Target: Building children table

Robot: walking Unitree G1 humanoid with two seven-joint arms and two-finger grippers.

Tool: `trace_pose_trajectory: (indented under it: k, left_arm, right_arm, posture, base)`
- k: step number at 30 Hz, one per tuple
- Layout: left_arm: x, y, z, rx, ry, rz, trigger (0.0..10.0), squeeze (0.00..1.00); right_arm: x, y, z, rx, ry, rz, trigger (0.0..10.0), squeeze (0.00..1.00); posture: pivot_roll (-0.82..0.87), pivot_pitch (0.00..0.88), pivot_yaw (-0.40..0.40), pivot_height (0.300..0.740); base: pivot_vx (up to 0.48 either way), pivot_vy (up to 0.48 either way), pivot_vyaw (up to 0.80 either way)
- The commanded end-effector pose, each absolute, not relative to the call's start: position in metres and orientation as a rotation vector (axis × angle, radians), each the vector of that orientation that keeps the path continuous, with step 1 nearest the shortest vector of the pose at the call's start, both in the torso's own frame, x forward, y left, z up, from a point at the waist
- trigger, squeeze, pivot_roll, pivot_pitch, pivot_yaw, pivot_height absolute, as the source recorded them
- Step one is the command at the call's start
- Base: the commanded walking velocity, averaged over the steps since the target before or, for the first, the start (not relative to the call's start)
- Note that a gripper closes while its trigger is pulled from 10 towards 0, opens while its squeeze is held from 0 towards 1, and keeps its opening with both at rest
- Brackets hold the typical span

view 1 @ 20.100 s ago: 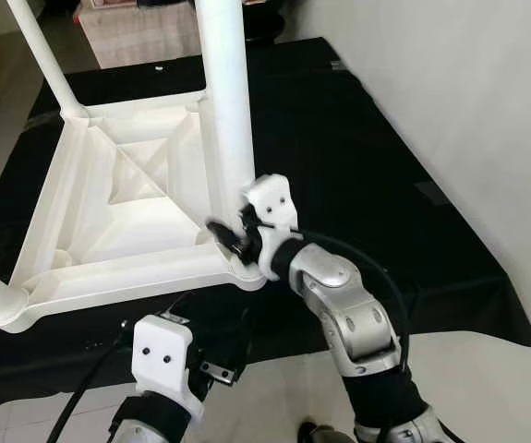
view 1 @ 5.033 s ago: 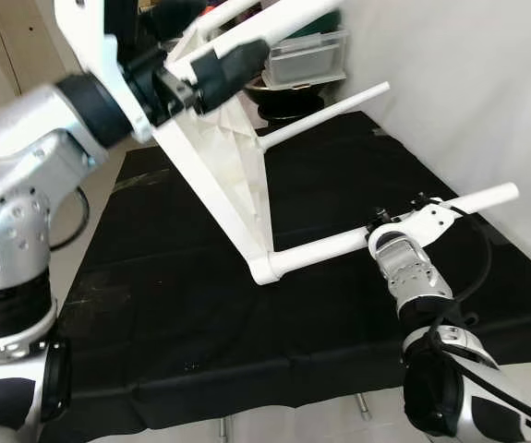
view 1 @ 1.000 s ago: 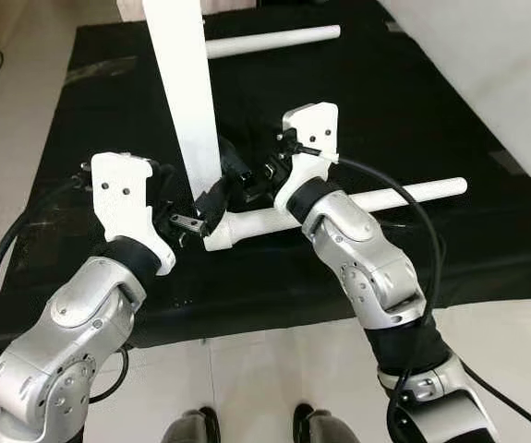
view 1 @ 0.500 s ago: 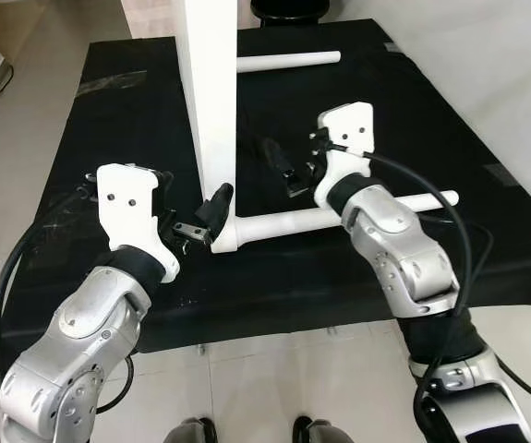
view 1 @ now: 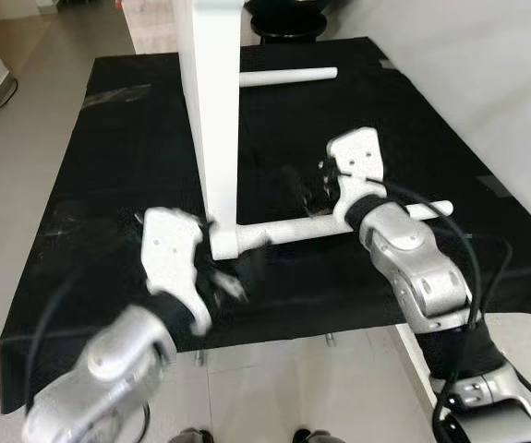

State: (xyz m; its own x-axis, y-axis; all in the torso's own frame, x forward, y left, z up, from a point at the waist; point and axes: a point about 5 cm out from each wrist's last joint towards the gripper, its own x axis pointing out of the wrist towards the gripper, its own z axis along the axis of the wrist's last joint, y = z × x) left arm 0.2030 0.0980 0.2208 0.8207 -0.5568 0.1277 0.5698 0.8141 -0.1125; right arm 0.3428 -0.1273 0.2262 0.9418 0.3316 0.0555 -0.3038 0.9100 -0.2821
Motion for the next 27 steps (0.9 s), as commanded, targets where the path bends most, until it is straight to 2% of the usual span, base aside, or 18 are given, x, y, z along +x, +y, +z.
trace_pose_trajectory:
  k: [1, 6, 11, 16, 20, 23, 27]
  left_arm:
    - [0.197, 0.096, 0.221, -0.151, -0.085, -0.642, 10.0, 0.00]
    - [0.196, 0.095, 0.223, -0.185, -0.099, -0.679, 10.0, 0.00]
    - [0.220, 0.093, 0.222, -0.173, -0.127, -0.675, 10.0, 0.00]
    - [0.230, 0.091, 0.218, -0.170, -0.129, -0.677, 10.0, 0.00]
    - [0.246, 0.087, 0.212, -0.184, -0.121, -0.685, 10.0, 0.00]
    - [0.248, 0.086, 0.210, -0.196, -0.117, -0.681, 10.0, 0.00]
    - [0.247, 0.089, 0.193, -0.160, -0.094, -0.585, 10.0, 0.00]
  right_arm:
    - [0.342, -0.128, 0.222, -0.292, -0.092, 0.322, 10.0, 0.00]
    - [0.341, -0.131, 0.221, -0.295, -0.084, 0.312, 10.0, 0.00]
    - [0.345, -0.144, 0.225, -0.344, -0.095, 0.236, 10.0, 0.00]
    - [0.347, -0.153, 0.228, -0.372, -0.098, 0.190, 10.0, 0.00]
    - [0.347, -0.170, 0.235, -0.457, -0.123, 0.139, 10.0, 0.00]
    - [0.346, -0.173, 0.235, -0.466, -0.125, 0.135, 10.0, 0.00]
    - [0.333, -0.168, 0.218, -0.383, -0.096, 0.195, 10.0, 0.00]
  posture:
    - [-0.02, 0.126, -0.009, 0.740]
    - [-0.02, 0.121, -0.009, 0.740]
    - [-0.03, 0.113, -0.009, 0.740]
    - [-0.04, 0.109, -0.008, 0.740]
    - [-0.05, 0.108, -0.002, 0.740]
    - [-0.06, 0.106, 0.000, 0.740]
    - [-0.07, 0.106, 0.005, 0.740]
  base:
    - [0.000, 0.000, 0.00]
    - [0.000, 0.000, 0.00]
    - [0.000, 0.000, 0.00]
    - [0.000, 0.000, 0.00]
    - [0.000, 0.000, 0.00]
    - [0.000, 0.000, 0.00]
    - [0.000, 0.000, 0.00]
